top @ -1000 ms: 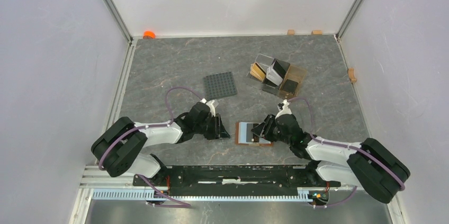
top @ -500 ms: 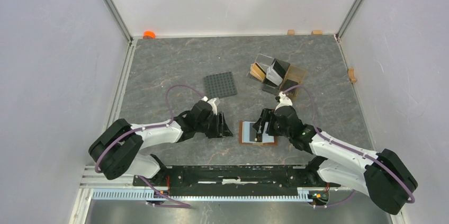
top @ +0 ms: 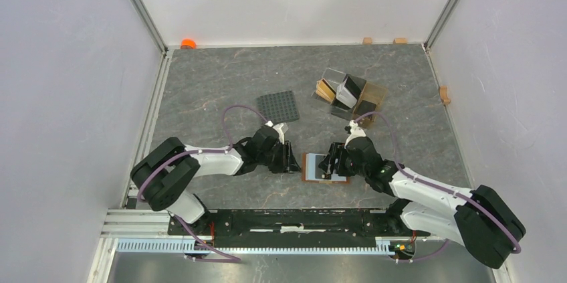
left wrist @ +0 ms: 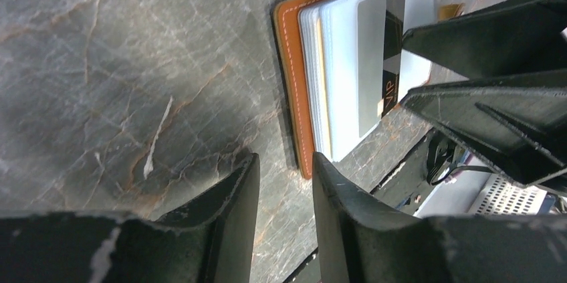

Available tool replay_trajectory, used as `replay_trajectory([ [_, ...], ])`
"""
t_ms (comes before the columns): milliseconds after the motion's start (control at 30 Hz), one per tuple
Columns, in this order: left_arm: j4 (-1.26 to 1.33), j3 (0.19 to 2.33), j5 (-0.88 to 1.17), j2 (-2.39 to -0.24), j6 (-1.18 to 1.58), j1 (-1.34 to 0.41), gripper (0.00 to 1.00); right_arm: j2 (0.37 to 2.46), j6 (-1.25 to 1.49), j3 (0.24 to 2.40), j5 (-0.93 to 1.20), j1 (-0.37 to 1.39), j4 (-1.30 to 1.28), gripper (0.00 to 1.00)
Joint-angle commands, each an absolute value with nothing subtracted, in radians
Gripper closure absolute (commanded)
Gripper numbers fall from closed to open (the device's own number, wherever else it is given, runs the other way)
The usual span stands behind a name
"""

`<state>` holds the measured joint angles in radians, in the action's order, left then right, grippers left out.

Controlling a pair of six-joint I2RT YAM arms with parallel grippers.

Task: Put the credit cards into the card holder
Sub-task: Insert the credit card into the card holder.

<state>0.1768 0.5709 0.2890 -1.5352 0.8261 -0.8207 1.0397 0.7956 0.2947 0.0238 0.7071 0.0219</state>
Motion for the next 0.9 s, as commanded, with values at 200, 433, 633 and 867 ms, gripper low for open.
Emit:
replay_trajectory([
  [200,0.309,0.601,0.292,-1.657,0.874,-0.831,0.71,1.093,0.818,0.285,0.118,0.710,0.142,0.38],
  [433,0.327,0.599,0.289,-1.654,0.873,-0.833,0.75,1.127,0.828,0.321,0.157,0.723,0.200,0.37],
  [633,0.342,0.598,0.296,-1.655,0.873,-0.834,0.75,1.169,0.836,0.343,0.162,0.753,0.237,0.36],
  [867,0.343,0.588,0.283,-1.636,0.873,-0.836,0.76,1.202,0.806,0.407,0.145,0.787,0.237,0.36],
])
